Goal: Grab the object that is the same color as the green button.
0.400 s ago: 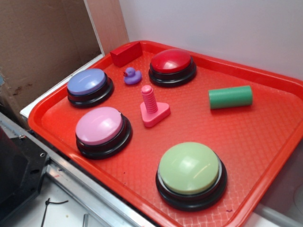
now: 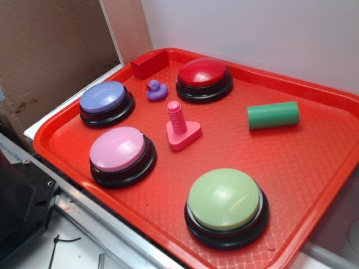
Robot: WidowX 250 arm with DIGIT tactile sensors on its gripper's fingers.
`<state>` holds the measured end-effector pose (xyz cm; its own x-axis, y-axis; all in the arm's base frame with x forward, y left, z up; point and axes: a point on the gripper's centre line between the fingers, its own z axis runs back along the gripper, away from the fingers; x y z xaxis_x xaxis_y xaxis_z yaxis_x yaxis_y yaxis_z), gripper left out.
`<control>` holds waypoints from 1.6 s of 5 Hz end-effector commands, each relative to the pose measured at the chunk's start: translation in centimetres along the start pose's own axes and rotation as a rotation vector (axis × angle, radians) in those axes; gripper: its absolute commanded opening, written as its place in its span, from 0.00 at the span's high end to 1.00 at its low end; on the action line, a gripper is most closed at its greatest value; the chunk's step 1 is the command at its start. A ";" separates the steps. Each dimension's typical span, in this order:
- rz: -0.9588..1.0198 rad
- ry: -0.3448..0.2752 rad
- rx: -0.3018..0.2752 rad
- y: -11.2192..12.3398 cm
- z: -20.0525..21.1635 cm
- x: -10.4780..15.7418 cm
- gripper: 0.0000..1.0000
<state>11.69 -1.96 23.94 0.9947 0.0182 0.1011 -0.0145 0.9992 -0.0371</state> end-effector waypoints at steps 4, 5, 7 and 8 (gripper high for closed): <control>-0.298 0.083 -0.009 -6.7 -1.8 10.4 0.00; -0.431 0.133 -0.025 -9.1 -2.3 12.2 0.00; -0.558 0.151 -0.016 -12.9 -2.0 9.8 0.00; -0.558 0.151 -0.016 -12.9 -2.0 9.8 0.00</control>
<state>22.30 -13.73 21.90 0.8506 -0.5161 -0.1006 0.5153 0.8563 -0.0362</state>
